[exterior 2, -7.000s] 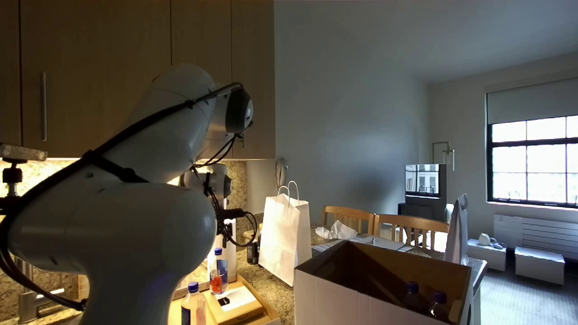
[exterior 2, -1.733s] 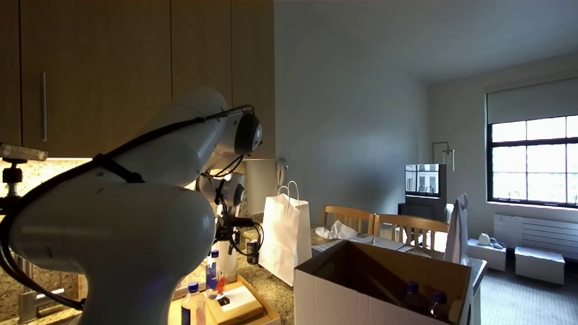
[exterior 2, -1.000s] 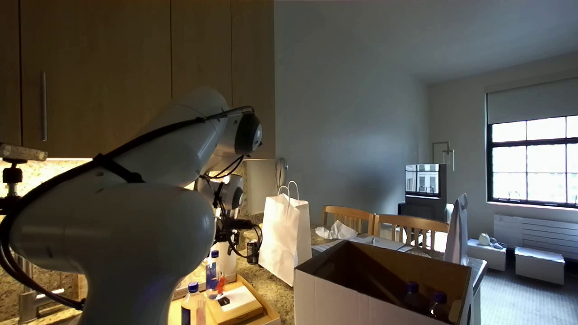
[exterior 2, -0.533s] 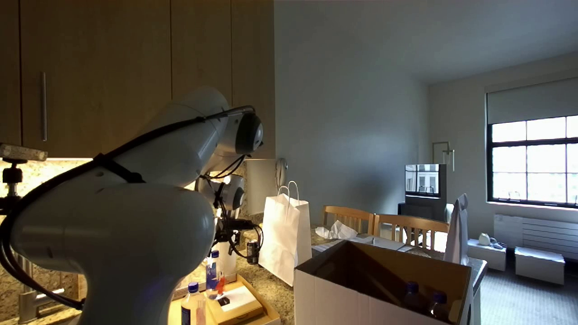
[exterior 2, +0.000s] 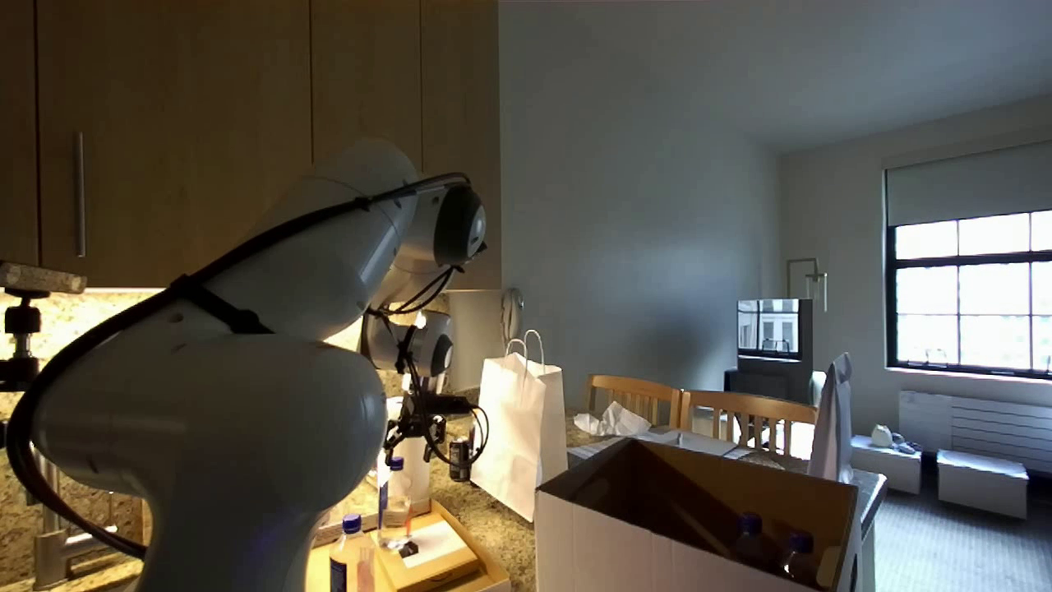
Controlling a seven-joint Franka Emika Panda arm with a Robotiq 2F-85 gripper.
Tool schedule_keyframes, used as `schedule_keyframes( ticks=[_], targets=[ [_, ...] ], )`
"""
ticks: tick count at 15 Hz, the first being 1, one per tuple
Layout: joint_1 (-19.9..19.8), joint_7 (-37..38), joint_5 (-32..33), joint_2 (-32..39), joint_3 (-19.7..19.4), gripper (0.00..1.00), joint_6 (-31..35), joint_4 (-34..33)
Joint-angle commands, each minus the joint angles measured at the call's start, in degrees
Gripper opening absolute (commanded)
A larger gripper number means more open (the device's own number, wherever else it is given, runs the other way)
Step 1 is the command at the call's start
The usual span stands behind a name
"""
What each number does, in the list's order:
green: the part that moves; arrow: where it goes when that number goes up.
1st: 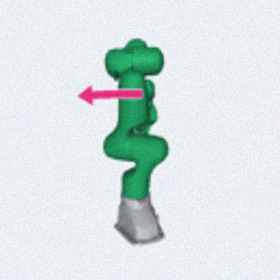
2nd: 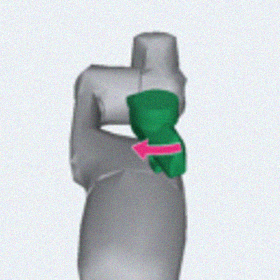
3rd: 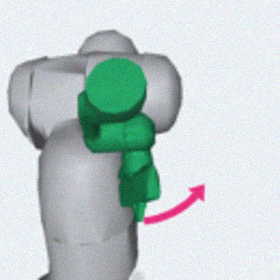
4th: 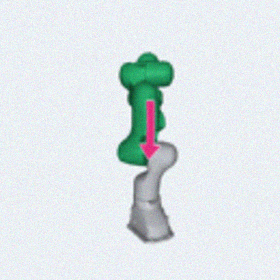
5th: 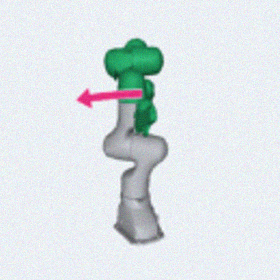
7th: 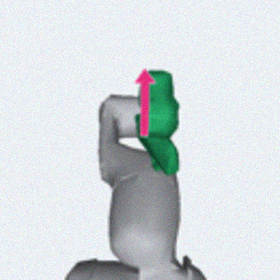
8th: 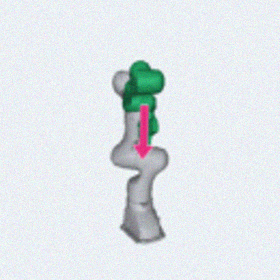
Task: Place four empty water bottles inside the white storage box on the right
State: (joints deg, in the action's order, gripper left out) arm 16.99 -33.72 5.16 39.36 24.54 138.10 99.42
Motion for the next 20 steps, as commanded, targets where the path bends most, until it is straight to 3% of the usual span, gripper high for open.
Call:
schedule_keyframes(
  ticks=[1, 2, 5, 10, 20],
  targets=[
    [-4.28, -4.69, -2.24, -5.20, 2.07, 0.75, -0.15, 6.64],
    [-5.15, -6.08, -2.67, -5.86, 2.48, 0.91, -0.65, 7.60],
    [-7.05, -9.80, -4.34, -7.18, 3.27, 1.00, -3.30, 9.30],
    [-6.75, -11.83, -6.01, -7.47, 2.56, 1.00, -5.18, 9.70],
    [-3.18, -10.03, -6.93, -4.67, 3.53, 1.00, 1.34, 7.21]
  ],
)
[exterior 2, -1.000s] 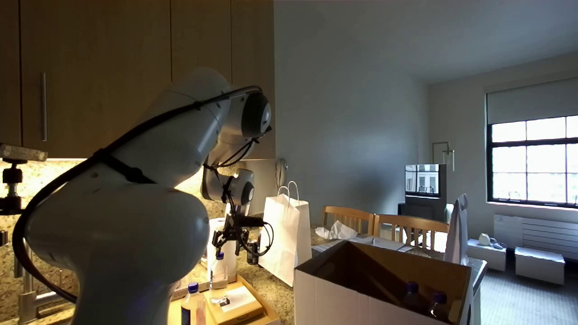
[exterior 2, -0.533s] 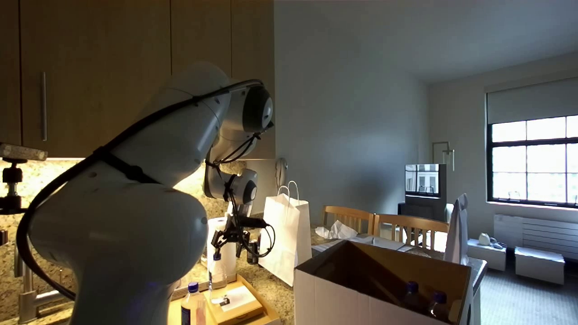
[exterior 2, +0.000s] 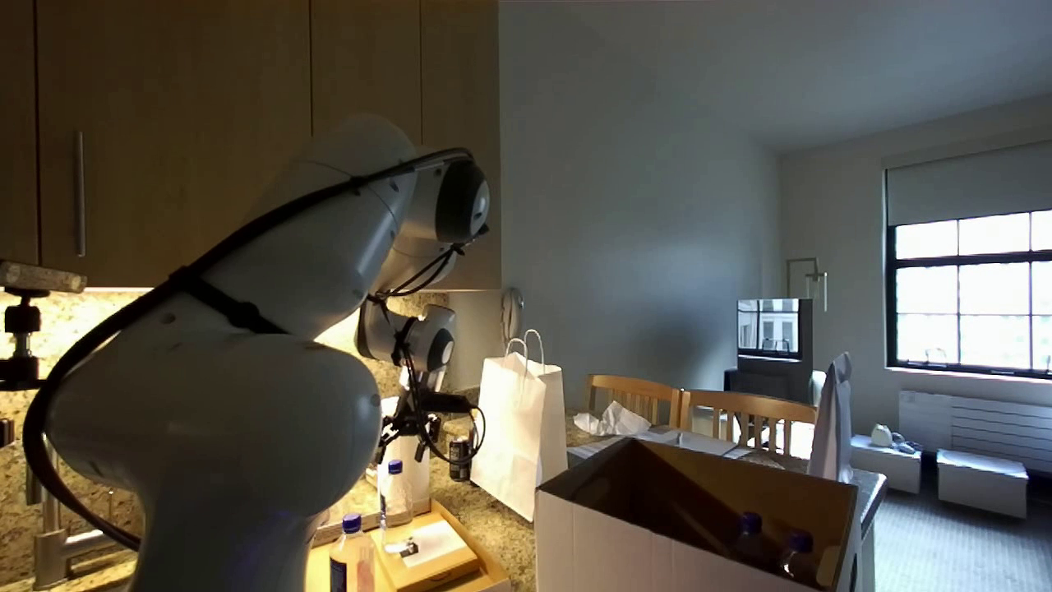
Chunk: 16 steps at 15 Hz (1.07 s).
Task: Place four empty water bottles inside the white storage box on the right
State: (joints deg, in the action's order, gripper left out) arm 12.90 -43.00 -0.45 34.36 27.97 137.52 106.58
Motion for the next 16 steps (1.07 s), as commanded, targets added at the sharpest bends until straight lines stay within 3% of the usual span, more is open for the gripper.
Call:
schedule_keyframes(
  ticks=[1, 2, 3, 5, 14, 15, 16],
  targets=[
    [1.49, -0.48, -0.90, 0.70, -0.17, 1.00, 2.12, -0.22],
    [2.03, -0.23, -0.52, 0.93, -0.43, 0.97, 1.98, -0.48],
    [3.04, 0.45, 0.72, 1.16, -1.31, 0.74, 1.90, -0.79],
    [3.98, 1.05, 0.81, 1.98, -1.96, 0.68, 1.18, -1.87],
    [5.88, 1.73, 2.34, 2.83, -3.95, 0.09, 1.31, -4.32],
    [6.12, 2.02, 2.56, 2.84, -4.26, 0.53, 0.76, -4.59],
    [6.24, 2.12, 2.58, 2.86, -4.44, 0.49, 0.56, -4.79]
  ],
)
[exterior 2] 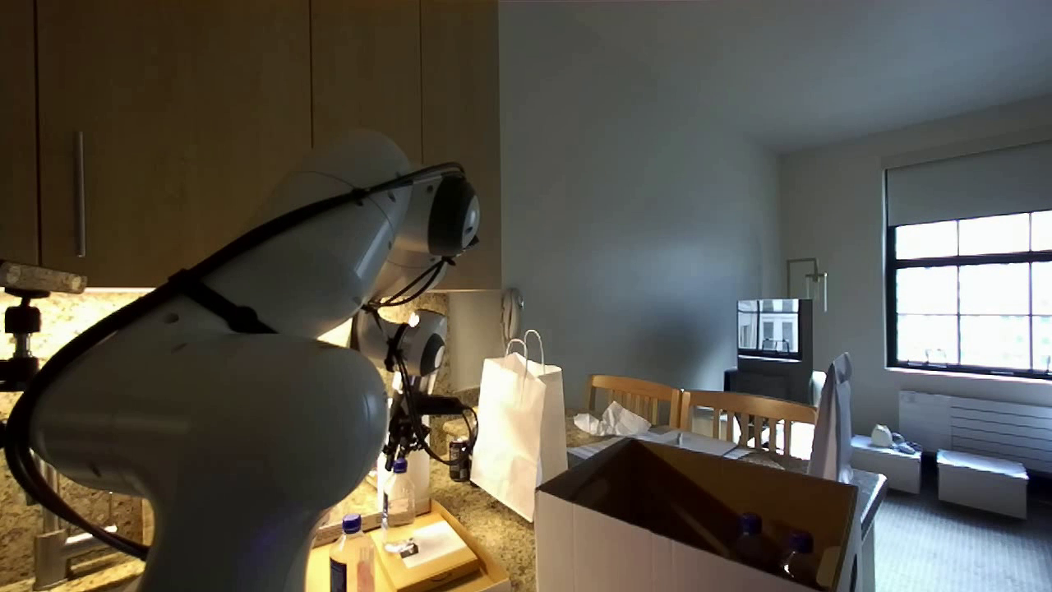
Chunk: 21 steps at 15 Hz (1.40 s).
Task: Place four empty water bottles inside the white storage box on the right
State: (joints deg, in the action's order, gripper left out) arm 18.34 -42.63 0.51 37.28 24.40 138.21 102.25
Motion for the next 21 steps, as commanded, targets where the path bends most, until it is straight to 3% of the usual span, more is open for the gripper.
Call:
schedule_keyframes(
  ticks=[1, 9, 13, 14, 15, 21],
  targets=[
    [0.90, 1.82, 1.70, -0.05, -1.01, 0.50, -0.22, -0.52],
    [1.21, 1.81, 1.86, 0.23, -1.59, 0.98, -0.76, -0.87],
    [1.35, 2.14, 2.06, 0.50, -2.08, 1.00, -1.37, -1.27],
    [1.40, 2.21, 2.18, 0.56, -2.22, 0.84, -1.48, -1.36],
    [1.43, 2.24, 2.26, 0.58, -2.33, 0.75, -1.57, -1.39],
    [1.48, 2.57, 2.69, 0.41, -2.77, 0.34, -1.72, -1.11]
  ],
)
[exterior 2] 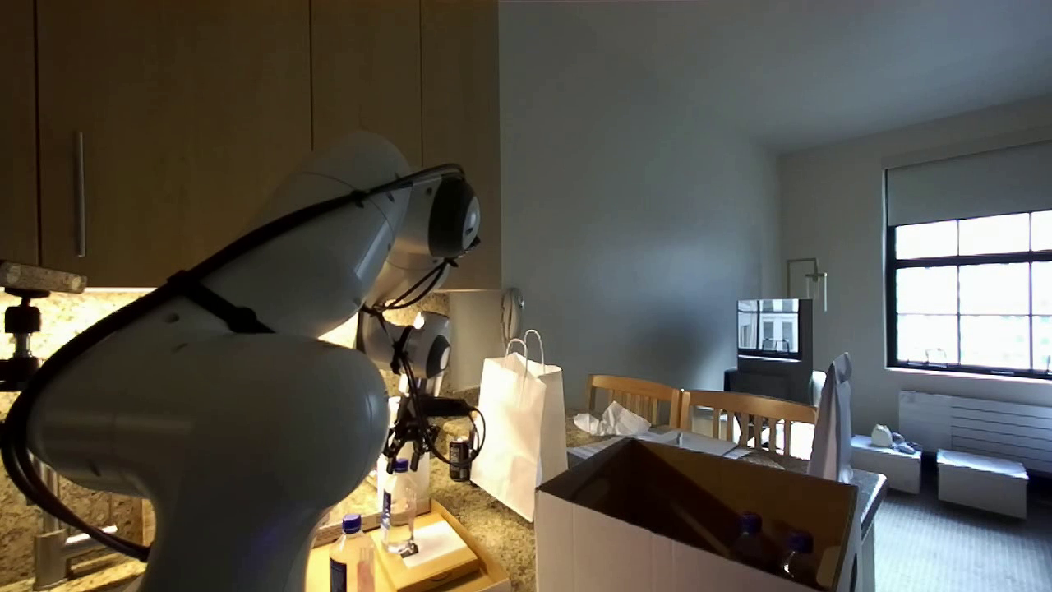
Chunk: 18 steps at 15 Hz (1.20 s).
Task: Place four empty water bottles inside the white storage box on the right
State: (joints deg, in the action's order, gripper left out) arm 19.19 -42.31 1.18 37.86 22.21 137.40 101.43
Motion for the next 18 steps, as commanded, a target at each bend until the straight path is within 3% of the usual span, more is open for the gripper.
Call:
schedule_keyframes(
  ticks=[1, 4, 18],
  targets=[
    [0.59, 2.26, 2.09, -0.30, -0.60, 0.29, -0.78, -0.16],
    [0.57, 2.35, 2.58, -0.55, -0.75, 0.11, -0.16, 0.08],
    [-0.08, 4.26, 2.90, -5.68, -1.13, 0.11, 4.39, 2.11]
  ],
)
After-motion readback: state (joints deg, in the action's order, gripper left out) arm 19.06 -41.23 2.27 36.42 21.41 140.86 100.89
